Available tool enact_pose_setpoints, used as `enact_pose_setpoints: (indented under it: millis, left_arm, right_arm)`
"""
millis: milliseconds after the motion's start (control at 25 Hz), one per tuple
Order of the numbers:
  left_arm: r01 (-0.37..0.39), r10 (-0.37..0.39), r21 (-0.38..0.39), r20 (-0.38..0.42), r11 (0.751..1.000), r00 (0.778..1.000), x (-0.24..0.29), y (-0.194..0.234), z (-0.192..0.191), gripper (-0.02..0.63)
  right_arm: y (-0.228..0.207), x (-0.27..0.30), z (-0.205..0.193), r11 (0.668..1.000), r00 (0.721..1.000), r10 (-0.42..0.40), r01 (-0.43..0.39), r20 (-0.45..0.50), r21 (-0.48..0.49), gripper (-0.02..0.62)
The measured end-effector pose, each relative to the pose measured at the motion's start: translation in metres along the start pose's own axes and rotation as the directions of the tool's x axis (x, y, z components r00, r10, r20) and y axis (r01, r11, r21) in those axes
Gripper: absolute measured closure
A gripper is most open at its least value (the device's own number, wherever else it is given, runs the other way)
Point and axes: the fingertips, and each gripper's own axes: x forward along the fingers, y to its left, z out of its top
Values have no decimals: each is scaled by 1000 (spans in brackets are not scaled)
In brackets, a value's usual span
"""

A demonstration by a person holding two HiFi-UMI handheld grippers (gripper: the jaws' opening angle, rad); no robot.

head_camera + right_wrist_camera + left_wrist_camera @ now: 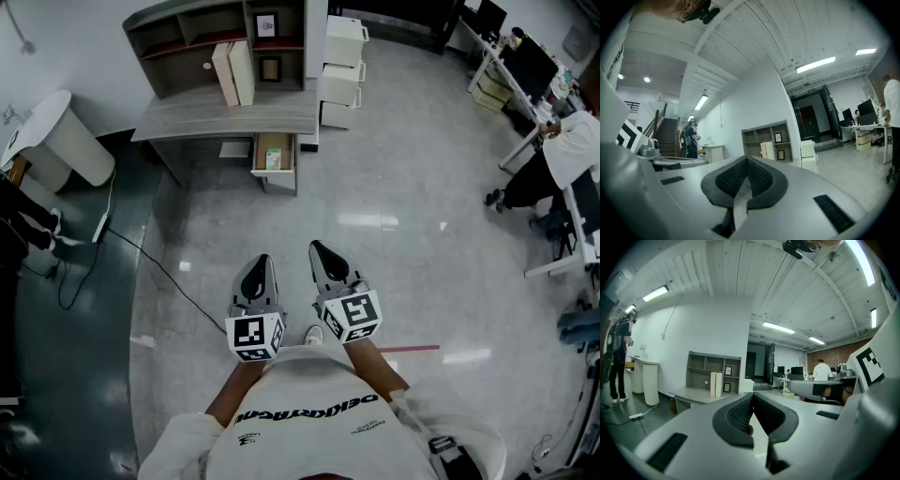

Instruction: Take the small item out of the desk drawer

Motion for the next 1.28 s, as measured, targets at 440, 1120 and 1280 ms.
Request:
enact_pose_setpoints:
  millis: [440, 1120, 1280]
  left_arm:
    - [-18, 18, -2, -21, 1000, 1000, 17, -22, -15, 591]
    - [-11, 10, -37, -36, 999, 999, 137, 31, -26, 590]
    - [-29, 27, -45, -31, 999, 999, 192, 68, -17, 591]
  right_arm:
    - [-24, -2, -6, 996, 998, 60, -62, 29, 67, 565]
    - [-79, 112, -14, 996, 998, 69, -70, 11, 47, 565]
    - [-104, 168, -3, 999, 999, 33, -34, 28, 32, 565]
